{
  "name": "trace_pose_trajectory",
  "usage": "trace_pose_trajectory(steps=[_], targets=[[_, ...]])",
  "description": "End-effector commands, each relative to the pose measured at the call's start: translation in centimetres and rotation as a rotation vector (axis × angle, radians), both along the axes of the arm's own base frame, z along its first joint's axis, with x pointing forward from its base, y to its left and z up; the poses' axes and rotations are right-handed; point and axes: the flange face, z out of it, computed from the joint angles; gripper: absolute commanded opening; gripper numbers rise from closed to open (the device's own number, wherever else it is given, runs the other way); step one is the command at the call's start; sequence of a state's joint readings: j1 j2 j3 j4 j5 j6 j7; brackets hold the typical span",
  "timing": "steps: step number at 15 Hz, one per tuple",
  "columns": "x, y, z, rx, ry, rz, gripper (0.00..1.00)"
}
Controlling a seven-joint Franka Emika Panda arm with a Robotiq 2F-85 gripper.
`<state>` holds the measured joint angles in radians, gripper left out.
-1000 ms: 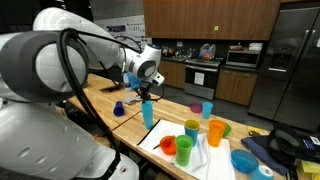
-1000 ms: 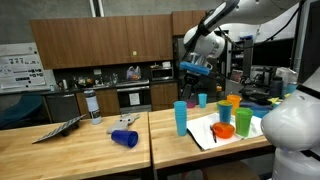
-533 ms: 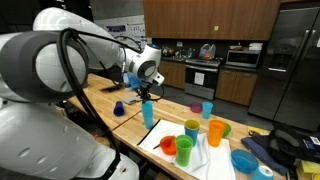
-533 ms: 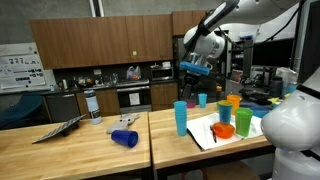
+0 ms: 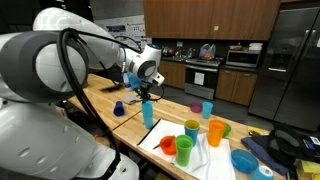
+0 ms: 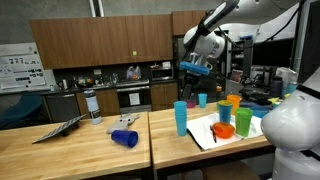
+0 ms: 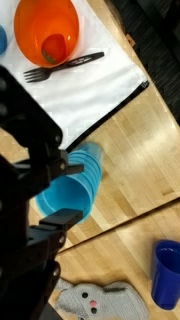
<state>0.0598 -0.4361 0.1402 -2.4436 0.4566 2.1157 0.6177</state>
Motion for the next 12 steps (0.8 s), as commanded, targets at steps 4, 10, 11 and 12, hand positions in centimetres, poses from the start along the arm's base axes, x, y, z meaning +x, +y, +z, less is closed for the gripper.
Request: trace_pose_trajectory(steps=[4, 10, 11, 12], targets=[[0.01, -0.01, 0.05, 0.000, 0.001, 0.000, 0.42], [0.01, -0.01, 0.05, 0.000, 0.001, 0.000, 0.67], [0.20, -0.16, 0.11, -0.013, -0.006, -0.012, 0.69], [0.43, -0.65, 0.40, -0.002, -0.014, -0.034, 0.73]])
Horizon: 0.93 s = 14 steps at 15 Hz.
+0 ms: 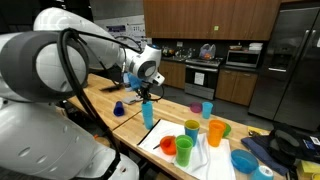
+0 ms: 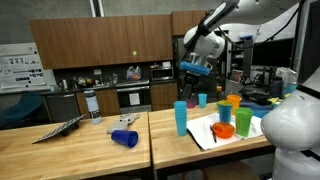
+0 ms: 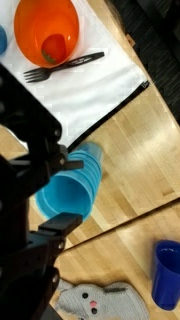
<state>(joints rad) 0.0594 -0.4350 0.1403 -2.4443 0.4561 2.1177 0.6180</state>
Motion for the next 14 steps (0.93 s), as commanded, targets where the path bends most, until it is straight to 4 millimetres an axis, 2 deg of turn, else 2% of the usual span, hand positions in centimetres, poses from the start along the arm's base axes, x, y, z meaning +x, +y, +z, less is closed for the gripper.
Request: trace_pose_trajectory(steps=[1, 4, 5, 9, 11, 12, 13, 14], targets=[[0.6, -1.2, 0.9, 0.014, -0.019, -0.051, 0.78], [1.7, -4.3, 2.8, 0.034, -0.071, -0.159, 0.97], [2.2, -5.6, 3.5, 0.033, -0.089, -0.194, 1.00], [4.1, -10.9, 5.5, 0.036, -0.143, -0.332, 1.00], [5.0, -13.2, 5.9, 0.021, -0.142, -0.333, 1.00], [5.2, -13.6, 6.0, 0.024, -0.144, -0.319, 1.00], [4.0, -12.6, 5.5, 0.030, -0.150, -0.327, 1.00], [4.2, -13.0, 5.6, 0.032, -0.151, -0.332, 1.00]])
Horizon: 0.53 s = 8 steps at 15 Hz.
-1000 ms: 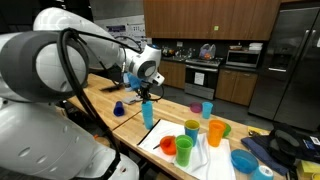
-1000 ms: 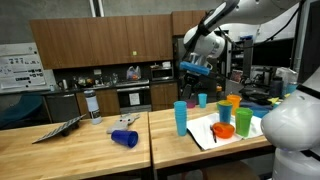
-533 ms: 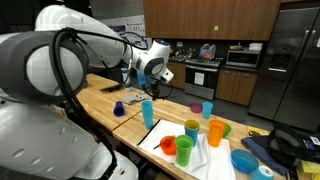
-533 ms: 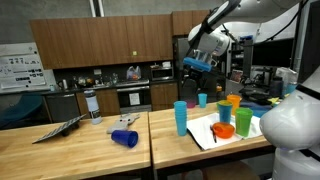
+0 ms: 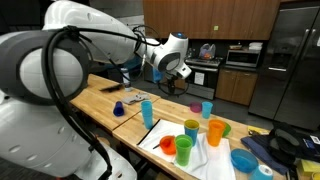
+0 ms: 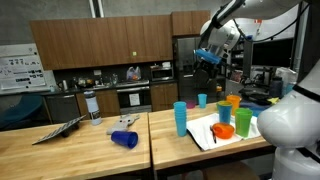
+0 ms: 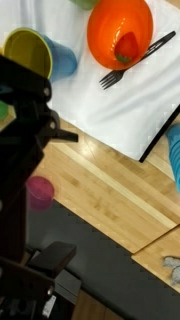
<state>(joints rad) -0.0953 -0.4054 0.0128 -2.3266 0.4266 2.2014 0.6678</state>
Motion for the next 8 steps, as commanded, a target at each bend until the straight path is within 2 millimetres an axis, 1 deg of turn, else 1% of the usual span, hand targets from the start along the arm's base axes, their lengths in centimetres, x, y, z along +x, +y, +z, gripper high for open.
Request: trace_pose_trajectory(steps=[1, 2, 3, 4, 5, 6, 8], targets=[[0.1, 0.0, -0.2, 0.000, 0.004, 0.000, 1.00], [0.1, 0.0, -0.3, 0.001, 0.008, 0.001, 1.00], [0.0, 1.3, -1.2, -0.019, 0.013, 0.034, 1.00], [0.4, 1.2, -1.3, -0.037, 0.021, 0.058, 1.00], [0.6, 1.0, -1.6, -0.070, 0.031, 0.089, 1.00], [0.5, 0.9, -2.0, -0.105, 0.036, 0.083, 1.00], [0.9, -0.7, -2.9, -0.146, 0.053, 0.095, 1.00]])
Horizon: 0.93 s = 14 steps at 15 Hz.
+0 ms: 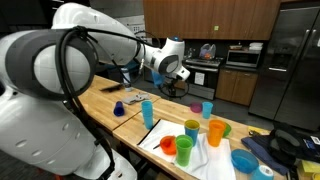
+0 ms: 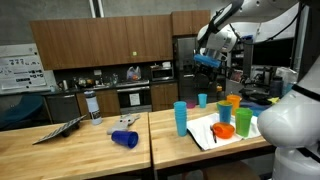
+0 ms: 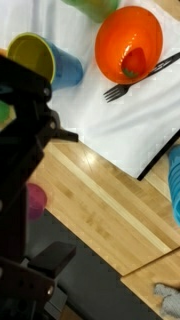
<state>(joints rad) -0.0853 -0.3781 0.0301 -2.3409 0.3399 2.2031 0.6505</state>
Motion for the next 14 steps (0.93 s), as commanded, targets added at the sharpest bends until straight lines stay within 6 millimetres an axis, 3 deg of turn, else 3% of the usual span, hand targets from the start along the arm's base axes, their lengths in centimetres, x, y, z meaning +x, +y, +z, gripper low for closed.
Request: trace_pose_trajectory(steps=[1, 4, 9, 14], targets=[[0.7, -2.1, -1.2, -0.087, 0.021, 0.032, 1.00], [1.3, -3.9, -2.1, -0.178, 0.024, 0.039, 1.00], [2.6, -7.1, -3.6, -0.176, -0.022, 0.076, 1.00], [4.6, -8.7, -4.2, -0.147, -0.094, 0.350, 1.00]])
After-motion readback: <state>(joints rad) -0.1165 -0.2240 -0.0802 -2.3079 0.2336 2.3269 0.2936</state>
